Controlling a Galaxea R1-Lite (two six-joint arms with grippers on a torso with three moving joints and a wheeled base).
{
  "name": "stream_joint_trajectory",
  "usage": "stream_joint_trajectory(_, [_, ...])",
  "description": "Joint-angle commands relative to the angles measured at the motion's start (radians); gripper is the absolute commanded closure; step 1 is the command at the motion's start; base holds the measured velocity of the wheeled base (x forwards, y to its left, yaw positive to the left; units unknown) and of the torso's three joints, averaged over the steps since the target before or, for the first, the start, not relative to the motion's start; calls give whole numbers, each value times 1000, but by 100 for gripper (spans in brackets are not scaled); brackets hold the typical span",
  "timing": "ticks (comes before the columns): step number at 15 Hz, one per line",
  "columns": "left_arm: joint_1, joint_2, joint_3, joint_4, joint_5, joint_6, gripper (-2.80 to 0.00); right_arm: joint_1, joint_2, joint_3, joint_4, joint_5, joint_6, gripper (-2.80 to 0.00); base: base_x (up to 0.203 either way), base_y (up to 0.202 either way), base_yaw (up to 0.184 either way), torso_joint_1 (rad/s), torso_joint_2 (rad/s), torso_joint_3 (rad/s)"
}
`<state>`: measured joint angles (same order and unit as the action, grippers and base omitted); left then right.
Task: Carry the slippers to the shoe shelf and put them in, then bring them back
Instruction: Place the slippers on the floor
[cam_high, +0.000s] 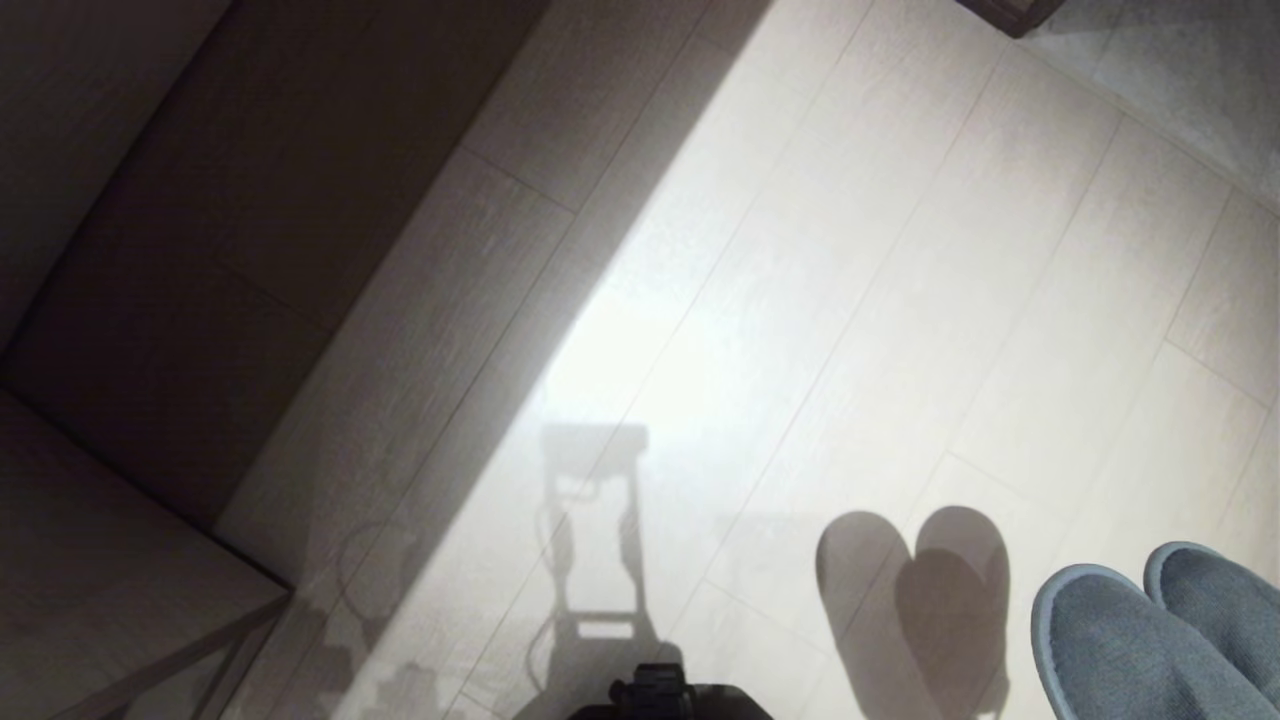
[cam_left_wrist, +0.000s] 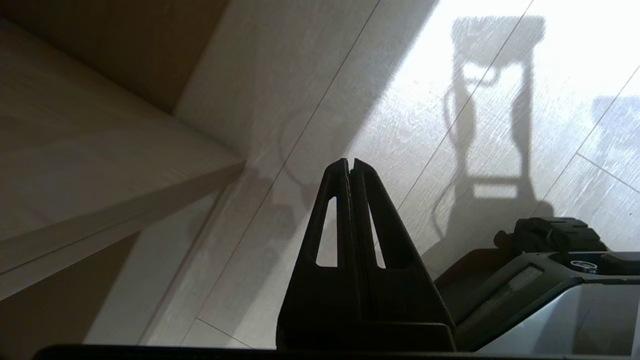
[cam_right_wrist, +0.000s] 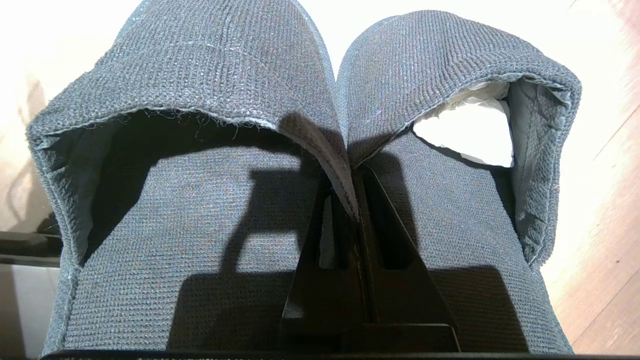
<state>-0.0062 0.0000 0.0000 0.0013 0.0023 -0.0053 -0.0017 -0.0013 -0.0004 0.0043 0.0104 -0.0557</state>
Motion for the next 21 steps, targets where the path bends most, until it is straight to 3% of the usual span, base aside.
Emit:
stream_joint_trajectory(1, [0,2,2,0,1,-1,0,0,0,0,0,0,-1,0,0,0,0,6,2,-196])
stream_joint_trajectory(19, [0,0,2,0,1,1,0,1,1,-2,-10,4,2,0,0,0,0,2,2,-195])
stream_joint_trajectory(21, [0,0,2,0,1,1,0,0,5,-53,13,6,-2,0,0,0,0,7,3,-54])
